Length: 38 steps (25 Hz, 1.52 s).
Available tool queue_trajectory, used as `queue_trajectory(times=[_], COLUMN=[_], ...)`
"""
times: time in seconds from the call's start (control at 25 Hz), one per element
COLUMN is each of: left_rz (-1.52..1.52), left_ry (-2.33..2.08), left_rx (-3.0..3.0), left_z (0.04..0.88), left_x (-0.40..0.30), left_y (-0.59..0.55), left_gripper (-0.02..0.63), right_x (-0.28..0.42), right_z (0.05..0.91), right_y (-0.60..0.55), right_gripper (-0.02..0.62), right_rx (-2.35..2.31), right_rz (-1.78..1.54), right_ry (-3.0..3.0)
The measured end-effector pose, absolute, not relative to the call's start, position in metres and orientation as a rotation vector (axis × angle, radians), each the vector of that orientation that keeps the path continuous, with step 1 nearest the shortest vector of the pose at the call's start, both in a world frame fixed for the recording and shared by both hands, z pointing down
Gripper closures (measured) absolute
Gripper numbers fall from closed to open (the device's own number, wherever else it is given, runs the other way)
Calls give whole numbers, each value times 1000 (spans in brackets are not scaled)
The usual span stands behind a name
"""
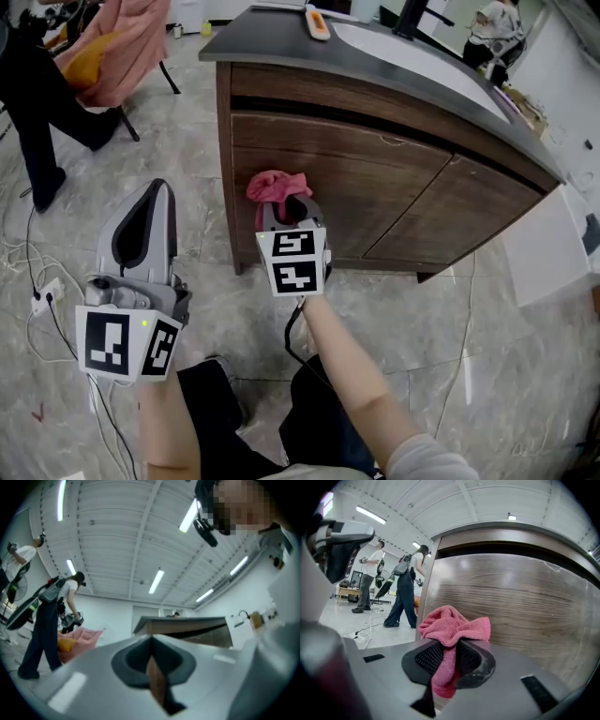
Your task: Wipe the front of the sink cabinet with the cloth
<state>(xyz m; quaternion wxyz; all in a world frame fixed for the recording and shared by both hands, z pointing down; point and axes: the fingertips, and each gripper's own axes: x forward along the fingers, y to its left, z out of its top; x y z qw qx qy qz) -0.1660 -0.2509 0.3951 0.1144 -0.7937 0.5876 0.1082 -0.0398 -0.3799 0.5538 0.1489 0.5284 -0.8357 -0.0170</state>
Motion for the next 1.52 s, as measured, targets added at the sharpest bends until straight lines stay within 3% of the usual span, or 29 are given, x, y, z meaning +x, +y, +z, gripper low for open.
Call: queue_trajectory(times=[1.24,1.52], left_rz=[328,297], left_ry=[1647,1639], left_rx=[-2387,-2389], left_z=[398,401], left_x=[-130,-128], left_y=[-260,-260], left_gripper=[601,601], right_x=[204,217], right_z=[563,577], right_y=[-390,-390], right_gripper=[534,534], right_rx=[1920,1952], right_rz=[83,108], right_ry=[-2131,-2115])
